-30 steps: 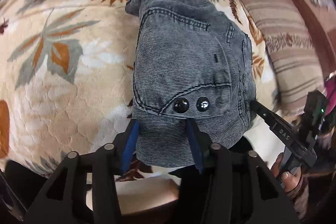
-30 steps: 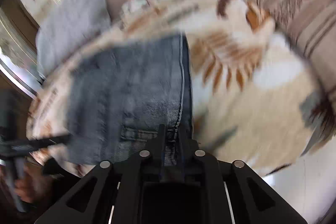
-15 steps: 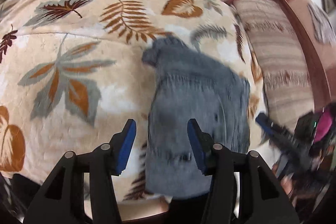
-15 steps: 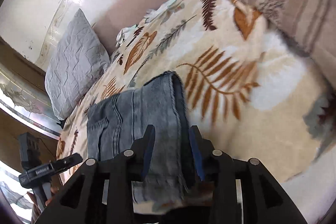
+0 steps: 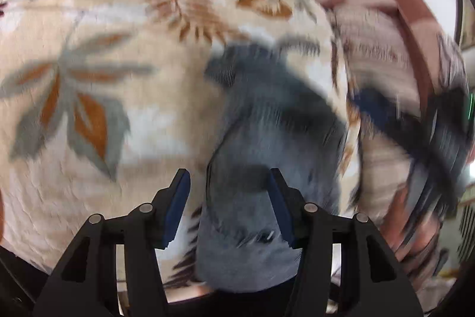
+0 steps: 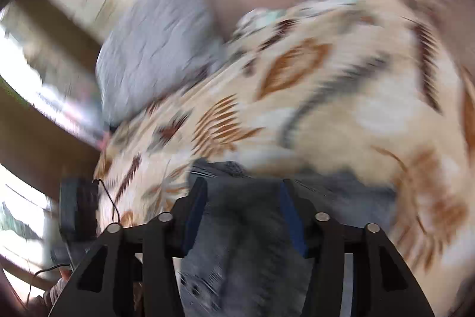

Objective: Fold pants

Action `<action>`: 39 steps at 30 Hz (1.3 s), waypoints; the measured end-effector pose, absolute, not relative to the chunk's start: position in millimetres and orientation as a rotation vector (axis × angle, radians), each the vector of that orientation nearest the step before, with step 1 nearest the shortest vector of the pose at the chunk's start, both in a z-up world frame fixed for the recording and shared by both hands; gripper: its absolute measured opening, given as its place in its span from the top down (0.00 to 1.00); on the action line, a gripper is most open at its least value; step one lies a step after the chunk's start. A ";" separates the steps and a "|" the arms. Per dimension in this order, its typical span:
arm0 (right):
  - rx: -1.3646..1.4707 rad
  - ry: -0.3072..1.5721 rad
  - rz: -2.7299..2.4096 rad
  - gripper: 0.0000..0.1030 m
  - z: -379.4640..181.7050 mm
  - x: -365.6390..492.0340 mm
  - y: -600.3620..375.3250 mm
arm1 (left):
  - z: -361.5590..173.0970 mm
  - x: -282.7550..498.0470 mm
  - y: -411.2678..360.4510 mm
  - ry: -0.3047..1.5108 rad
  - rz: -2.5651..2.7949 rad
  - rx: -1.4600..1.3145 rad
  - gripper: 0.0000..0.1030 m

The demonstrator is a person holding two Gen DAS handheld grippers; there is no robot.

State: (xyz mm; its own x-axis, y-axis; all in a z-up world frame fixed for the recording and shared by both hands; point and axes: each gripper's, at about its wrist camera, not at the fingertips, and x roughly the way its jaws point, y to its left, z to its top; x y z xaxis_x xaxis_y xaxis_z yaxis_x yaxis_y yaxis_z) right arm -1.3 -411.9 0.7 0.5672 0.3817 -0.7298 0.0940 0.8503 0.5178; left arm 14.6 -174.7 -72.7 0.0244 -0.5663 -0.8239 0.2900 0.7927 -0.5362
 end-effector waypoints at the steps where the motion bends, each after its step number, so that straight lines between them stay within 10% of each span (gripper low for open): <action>1: 0.515 1.005 0.202 0.48 -0.7 13.8 -400.0 | -75.6 11.3 -173.3 1.402 -0.678 -0.244 0.46; 8: 0.207 1.249 0.223 0.51 -29.9 78.9 -312.2 | -83.2 4.5 -163.7 1.388 -0.722 -0.331 0.47; 9: 0.161 1.265 0.207 0.55 -34.0 80.9 -306.2 | -87.0 3.1 -163.2 1.395 -0.730 -0.355 0.57; 10: 0.135 1.273 0.209 0.82 -37.2 82.6 -304.4 | -89.7 2.1 -163.5 1.401 -0.736 -0.371 0.60; 20: 0.219 1.288 0.105 0.90 -57.0 95.4 -328.7 | -87.8 -13.6 -164.9 1.357 -0.711 -0.383 0.65; 23: 0.398 1.298 0.152 0.81 -58.5 100.8 -345.7 | -86.5 -14.8 -162.7 1.370 -0.723 -0.390 0.65; 27: 0.294 1.304 0.170 0.38 -46.5 105.9 -326.9 | -87.6 -14.2 -162.1 1.383 -0.727 -0.400 0.65; 28: 0.246 1.307 0.154 0.45 -47.2 105.7 -320.8 | -88.4 -12.0 -162.9 1.384 -0.727 -0.401 0.65; 29: 0.194 1.315 0.151 0.87 -50.2 106.1 -313.5 | -88.1 -11.3 -162.5 1.386 -0.726 -0.402 0.65; 39: 0.323 1.196 0.154 0.91 -24.2 98.9 -329.6 | -77.9 -17.5 -158.1 1.363 -0.706 -0.390 0.65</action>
State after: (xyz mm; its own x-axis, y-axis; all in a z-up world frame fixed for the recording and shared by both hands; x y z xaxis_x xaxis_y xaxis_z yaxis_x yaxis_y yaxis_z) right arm 98.9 -329.6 -24.2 0.3629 0.2863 -0.8868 0.0525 0.9439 0.3262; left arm -17.5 -158.1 -77.9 0.0482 -0.6604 -0.7493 0.2309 0.7373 -0.6349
